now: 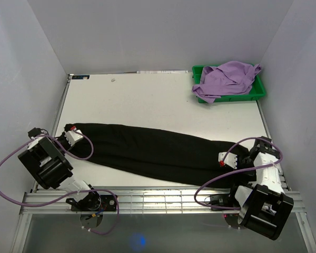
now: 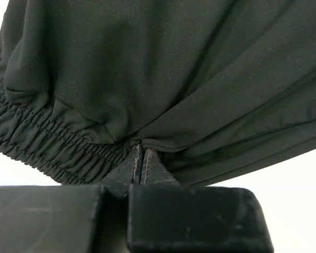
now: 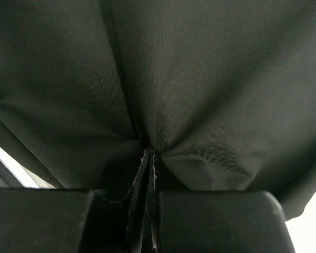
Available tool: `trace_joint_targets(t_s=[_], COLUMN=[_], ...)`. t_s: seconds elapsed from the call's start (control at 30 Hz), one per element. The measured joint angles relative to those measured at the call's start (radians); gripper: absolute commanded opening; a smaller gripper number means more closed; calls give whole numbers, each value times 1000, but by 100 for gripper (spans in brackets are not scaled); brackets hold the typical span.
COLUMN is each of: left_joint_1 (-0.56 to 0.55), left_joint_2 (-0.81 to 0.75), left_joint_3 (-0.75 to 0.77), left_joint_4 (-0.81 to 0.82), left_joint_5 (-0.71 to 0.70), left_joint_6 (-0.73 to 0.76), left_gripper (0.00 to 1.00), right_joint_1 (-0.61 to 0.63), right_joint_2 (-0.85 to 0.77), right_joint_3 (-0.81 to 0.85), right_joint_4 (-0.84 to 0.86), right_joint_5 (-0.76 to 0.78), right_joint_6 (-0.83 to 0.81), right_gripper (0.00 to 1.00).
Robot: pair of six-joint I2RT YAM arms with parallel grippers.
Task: Fold and stack the trousers
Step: Fold the trousers
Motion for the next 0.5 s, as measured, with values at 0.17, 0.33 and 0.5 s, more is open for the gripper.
trace_joint_targets(t_s=[0.17,0.33,0.5], left_joint_1=[-27,-35,-37], left_joint_2=[31,119,153], left_joint_3=[36,203,354], left_joint_4=[51,-26,-105], left_joint_5=[-18,-18,24], left_joint_6=[-58,-194,-270], left_gripper=[0,0,0], right_joint_1=[0,2,6], right_joint_2=[76,187,205], right_joint_3=[32,257,501], right_joint_4=[30,-22,-123], right_joint_5=[-2,-53,-100], right_joint_6=[-7,37,24], right_gripper=[8,8,8])
